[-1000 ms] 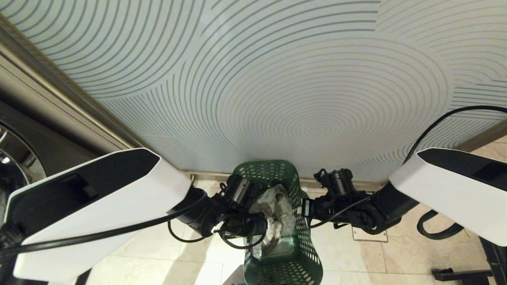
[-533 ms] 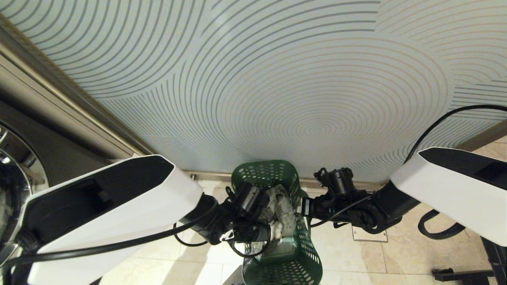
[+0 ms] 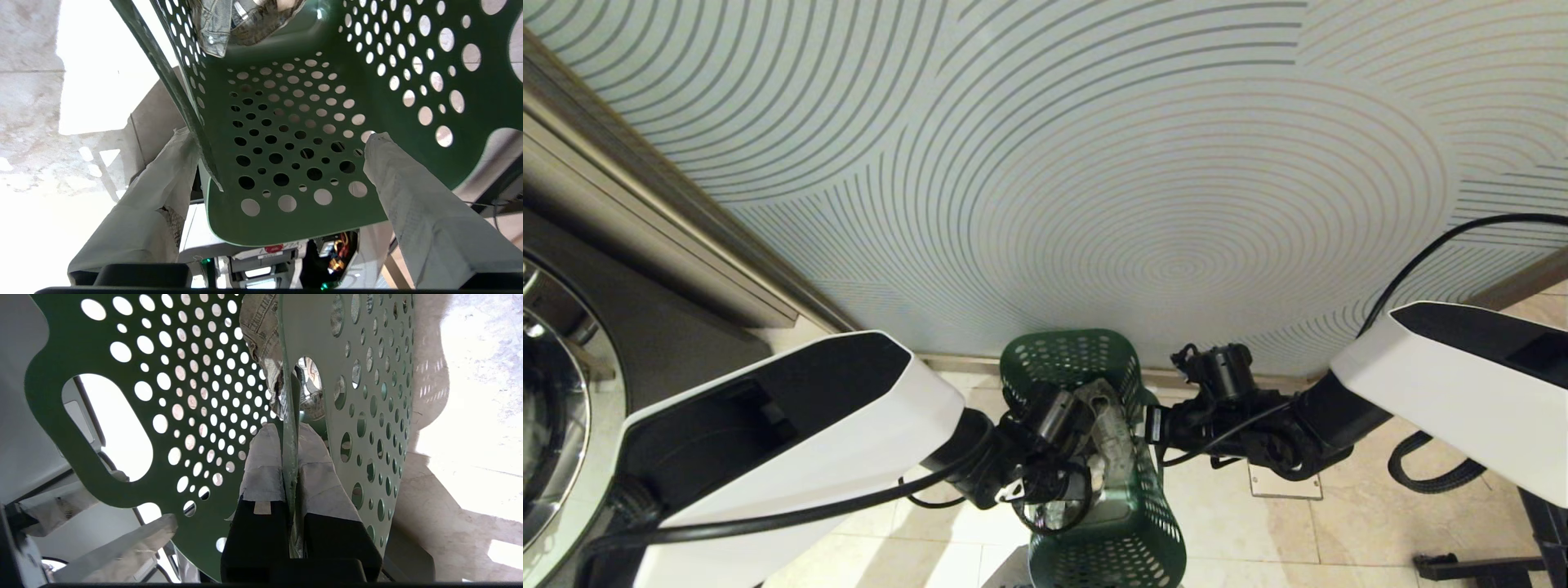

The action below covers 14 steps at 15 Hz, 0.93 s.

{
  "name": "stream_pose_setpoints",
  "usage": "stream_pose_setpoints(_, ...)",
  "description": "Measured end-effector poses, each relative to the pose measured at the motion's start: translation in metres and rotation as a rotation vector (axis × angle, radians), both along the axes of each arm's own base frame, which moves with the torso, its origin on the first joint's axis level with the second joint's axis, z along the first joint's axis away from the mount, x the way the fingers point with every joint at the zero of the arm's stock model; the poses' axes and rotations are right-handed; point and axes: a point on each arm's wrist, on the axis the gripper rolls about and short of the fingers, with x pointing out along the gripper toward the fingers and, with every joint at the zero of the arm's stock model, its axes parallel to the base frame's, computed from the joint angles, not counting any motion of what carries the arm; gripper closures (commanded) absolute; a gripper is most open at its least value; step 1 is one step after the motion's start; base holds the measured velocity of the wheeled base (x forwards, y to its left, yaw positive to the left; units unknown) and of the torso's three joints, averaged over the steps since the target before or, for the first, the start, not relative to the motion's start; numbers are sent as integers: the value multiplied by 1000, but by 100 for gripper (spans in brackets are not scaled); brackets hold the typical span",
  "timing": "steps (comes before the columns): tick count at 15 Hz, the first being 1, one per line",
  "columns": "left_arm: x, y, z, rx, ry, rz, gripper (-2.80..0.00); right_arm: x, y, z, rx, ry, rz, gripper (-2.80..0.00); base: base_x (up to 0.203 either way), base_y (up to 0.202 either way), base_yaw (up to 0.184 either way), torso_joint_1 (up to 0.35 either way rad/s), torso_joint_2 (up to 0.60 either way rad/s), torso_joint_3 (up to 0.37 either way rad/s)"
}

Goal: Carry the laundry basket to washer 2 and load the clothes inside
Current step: Pick up the clothes basket and put it beside the washing machine

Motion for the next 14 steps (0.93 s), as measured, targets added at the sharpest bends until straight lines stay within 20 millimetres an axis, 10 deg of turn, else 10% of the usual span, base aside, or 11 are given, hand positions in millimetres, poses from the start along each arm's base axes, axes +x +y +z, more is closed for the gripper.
stream_pose_setpoints(14, 13, -27, -30, 106, -188, 81, -280, -4, -1, 5, 4, -4, 0, 0, 0, 0, 0, 0, 0, 0)
